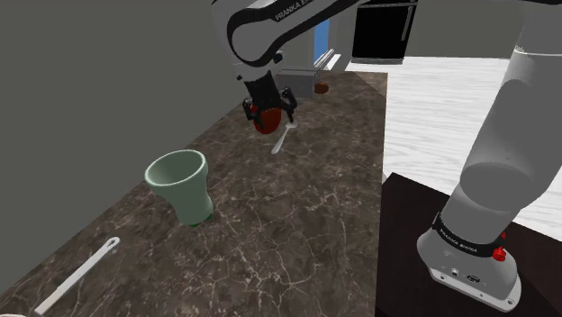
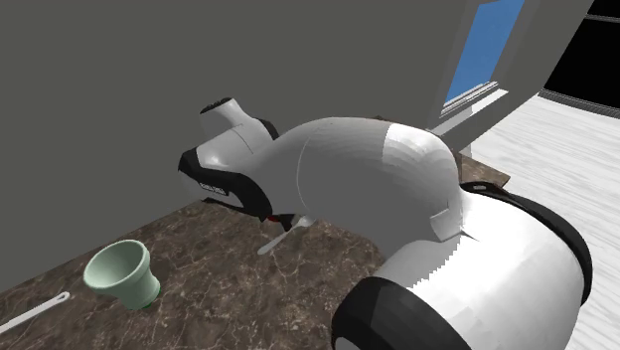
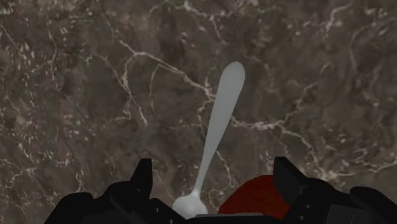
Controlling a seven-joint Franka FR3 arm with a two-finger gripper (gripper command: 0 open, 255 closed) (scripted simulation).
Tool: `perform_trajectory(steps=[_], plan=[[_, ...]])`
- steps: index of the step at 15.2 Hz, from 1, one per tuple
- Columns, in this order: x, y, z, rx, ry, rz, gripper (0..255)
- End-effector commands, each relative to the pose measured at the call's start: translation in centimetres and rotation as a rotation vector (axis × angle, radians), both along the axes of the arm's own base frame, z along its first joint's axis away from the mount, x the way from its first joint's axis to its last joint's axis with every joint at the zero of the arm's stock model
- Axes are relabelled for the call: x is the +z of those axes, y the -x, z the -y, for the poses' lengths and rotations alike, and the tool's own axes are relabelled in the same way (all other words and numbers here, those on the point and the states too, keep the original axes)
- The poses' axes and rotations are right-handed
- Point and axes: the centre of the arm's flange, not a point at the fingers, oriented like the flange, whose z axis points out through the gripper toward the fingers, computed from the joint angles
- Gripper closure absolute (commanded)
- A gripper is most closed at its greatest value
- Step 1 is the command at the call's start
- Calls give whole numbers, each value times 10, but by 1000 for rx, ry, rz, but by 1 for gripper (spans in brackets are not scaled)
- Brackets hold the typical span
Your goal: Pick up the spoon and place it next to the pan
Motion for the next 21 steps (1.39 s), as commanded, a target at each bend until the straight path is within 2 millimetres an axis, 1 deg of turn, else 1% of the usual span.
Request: perform_trajectory(steps=[1,6,7,15,16,21], plan=[[-11,-5,0,-24,11,0,0],[-36,-1,6,-24,11,0,0],[-44,0,8,-24,11,0,0],[-44,0,8,-24,11,0,0],[-44,0,8,-24,11,0,255],[-44,0,8,-24,11,0,255]])
